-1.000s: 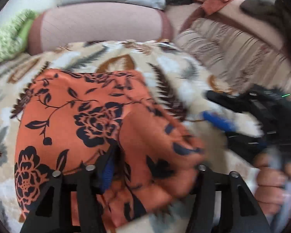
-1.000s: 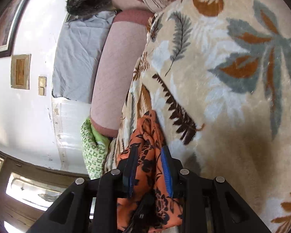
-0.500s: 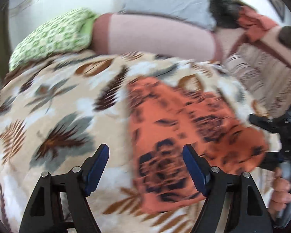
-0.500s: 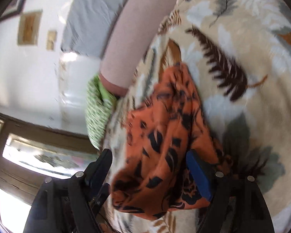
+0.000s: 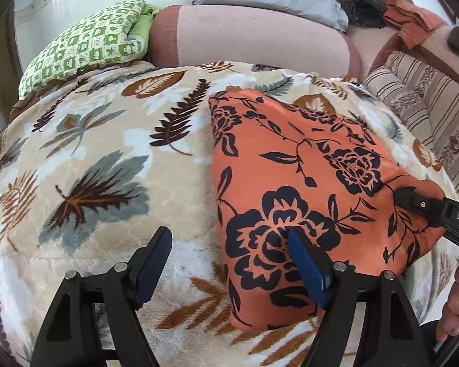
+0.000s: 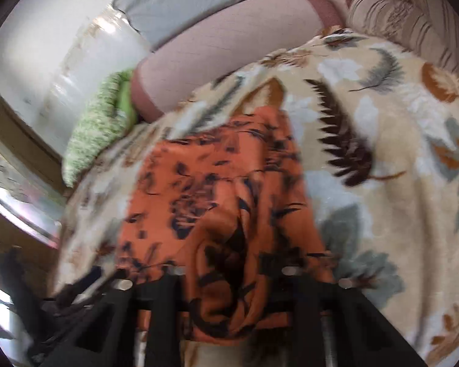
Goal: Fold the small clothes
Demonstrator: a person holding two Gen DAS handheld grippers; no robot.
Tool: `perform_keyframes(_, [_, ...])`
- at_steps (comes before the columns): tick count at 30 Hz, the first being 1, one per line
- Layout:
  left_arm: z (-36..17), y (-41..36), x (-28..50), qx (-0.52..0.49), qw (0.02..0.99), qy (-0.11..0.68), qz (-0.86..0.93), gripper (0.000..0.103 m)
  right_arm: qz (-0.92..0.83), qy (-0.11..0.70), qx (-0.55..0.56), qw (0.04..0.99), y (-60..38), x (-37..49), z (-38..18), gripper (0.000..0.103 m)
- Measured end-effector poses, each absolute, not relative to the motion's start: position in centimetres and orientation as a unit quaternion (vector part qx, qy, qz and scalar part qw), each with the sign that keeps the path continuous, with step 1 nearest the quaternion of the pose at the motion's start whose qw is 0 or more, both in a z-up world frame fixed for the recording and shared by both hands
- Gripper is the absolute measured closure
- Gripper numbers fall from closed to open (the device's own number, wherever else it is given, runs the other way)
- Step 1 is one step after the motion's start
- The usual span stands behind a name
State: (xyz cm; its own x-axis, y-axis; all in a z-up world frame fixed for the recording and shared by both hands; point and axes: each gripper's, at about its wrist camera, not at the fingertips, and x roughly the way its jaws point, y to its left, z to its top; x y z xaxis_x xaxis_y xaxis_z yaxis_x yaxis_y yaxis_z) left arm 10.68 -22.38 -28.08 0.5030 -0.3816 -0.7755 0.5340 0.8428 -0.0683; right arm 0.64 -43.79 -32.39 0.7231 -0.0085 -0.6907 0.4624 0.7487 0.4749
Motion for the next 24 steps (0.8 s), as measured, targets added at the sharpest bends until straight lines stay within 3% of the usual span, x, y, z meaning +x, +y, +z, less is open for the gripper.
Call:
perform_keyframes(6, [-29.0,-23.0,10.6,0.093,0.86,0.411,-0.289,0.021,-0.162,0.359,0.367,0.843,-46.0,0.0,-34.5,0.083])
perform_keyframes(8, [-29.9,-22.6,11.2,0.075,0.86,0.417,-0.284,0.008,-0.156,0.372,0.386,0.83,-46.7,0.4,-35.7,0.081])
perform_keyframes(12, [-31.8,-20.7,13.0,-0.013,0.836,0.459,-0.301,0.002,-0.135,0.356,0.443,0.811,-48.0,-0.7,-35.6,0.07])
perform_keyframes(14, [-31.7,-20.9,12.8,-0.006,0.839,0.452,-0.301,0.001,-0.131,0.33,0.494,0.794,-48.9,-2.0,-35.1,0.064])
perform_keyframes(18, [-31.6,-22.5,11.9,0.03,0.846,0.438,-0.303,0.0,-0.147,0.282,0.457,0.831,-49.0,-1.6,-31.3,0.064])
perform_keyframes(24, [-31.6,-23.3,12.5,0.039,0.841,0.451,-0.297,0.0,-0.118,0.331,0.395,0.849,-48.1,7.0,-28.9,0.064])
